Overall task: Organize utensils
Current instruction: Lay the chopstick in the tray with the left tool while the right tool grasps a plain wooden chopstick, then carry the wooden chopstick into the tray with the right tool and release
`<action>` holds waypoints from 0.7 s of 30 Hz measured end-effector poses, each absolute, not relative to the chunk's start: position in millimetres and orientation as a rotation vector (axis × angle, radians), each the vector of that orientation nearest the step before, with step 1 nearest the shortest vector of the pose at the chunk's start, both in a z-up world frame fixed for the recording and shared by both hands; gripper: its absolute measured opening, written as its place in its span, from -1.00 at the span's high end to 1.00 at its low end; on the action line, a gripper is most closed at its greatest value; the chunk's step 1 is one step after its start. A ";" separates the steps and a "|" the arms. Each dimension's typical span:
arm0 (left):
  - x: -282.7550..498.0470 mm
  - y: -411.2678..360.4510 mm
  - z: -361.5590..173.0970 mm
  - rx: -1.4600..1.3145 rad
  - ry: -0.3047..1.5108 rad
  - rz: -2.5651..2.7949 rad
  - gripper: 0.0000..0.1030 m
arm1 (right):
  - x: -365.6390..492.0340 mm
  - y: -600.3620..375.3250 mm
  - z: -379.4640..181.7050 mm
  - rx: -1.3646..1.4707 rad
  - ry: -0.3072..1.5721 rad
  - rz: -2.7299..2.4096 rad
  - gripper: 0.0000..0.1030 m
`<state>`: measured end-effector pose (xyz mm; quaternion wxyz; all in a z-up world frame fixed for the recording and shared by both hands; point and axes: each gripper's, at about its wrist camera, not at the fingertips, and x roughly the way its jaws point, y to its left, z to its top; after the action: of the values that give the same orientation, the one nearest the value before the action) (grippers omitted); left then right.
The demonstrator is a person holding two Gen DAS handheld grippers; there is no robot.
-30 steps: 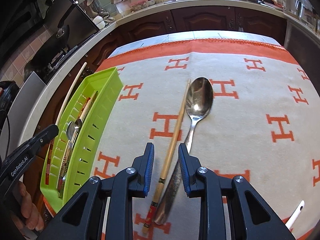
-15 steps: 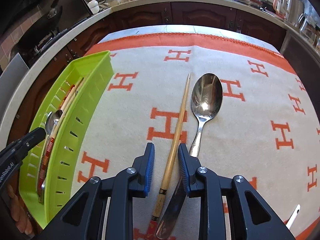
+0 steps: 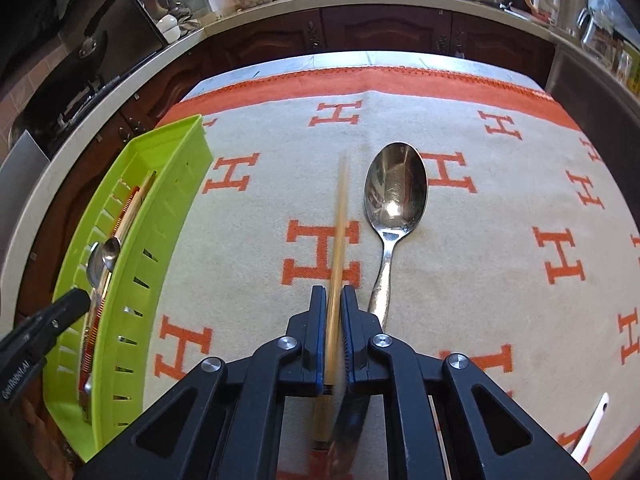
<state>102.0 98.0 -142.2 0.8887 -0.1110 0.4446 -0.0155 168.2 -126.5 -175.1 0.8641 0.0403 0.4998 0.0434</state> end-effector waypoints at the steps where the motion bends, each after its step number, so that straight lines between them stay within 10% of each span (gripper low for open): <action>1: 101.0 97.8 -141.3 -0.233 0.924 -0.033 0.93 | 167.3 -126.6 -174.0 0.097 1.052 0.097 0.88; 21: 81.4 123.7 -103.7 -0.182 0.877 0.067 0.92 | 146.5 -43.5 -72.1 0.204 1.006 0.404 0.88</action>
<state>81.4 123.7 -103.7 0.9008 -0.0881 0.4239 0.0322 146.5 -43.5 -72.1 0.8516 0.0970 0.4781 0.1917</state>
